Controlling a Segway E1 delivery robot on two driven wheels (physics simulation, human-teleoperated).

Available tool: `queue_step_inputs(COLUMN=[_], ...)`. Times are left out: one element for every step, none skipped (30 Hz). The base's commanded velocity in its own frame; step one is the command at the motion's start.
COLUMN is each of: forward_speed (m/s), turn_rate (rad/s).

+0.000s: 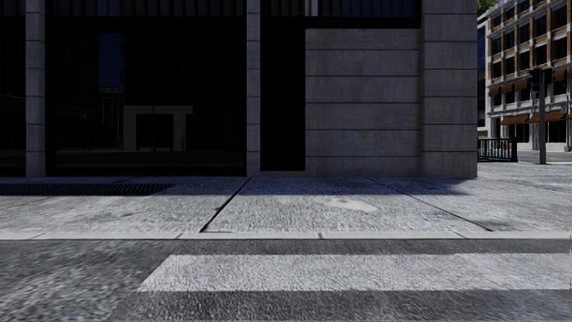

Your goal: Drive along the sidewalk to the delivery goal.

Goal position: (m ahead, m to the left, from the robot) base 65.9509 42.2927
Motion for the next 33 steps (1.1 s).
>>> queue_step_inputs(forward_speed=[2.0,2.0,2.0,2.0,2.0,2.0,2.0,2.0,2.0,2.0,2.0,2.0,2.0,2.0,2.0,2.0,2.0,2.0,2.0,2.0,2.0,2.0,2.0,1.95,1.77,1.64,1.5,1.5,1.43,1.41,1.41,1.4,1.4], turn_rate=[0.0,0.0,0.0,0.0,0.0,0.0,0.0,0.0,0.0,0.0,0.0,0.0,0.0,0.0,0.0,0.0,0.0,0.0,0.0,0.0,0.07,0.15,0.15,0.21,0.38,0.46,0.51,0.51,0.52,0.54,0.57,0.58,0.58])
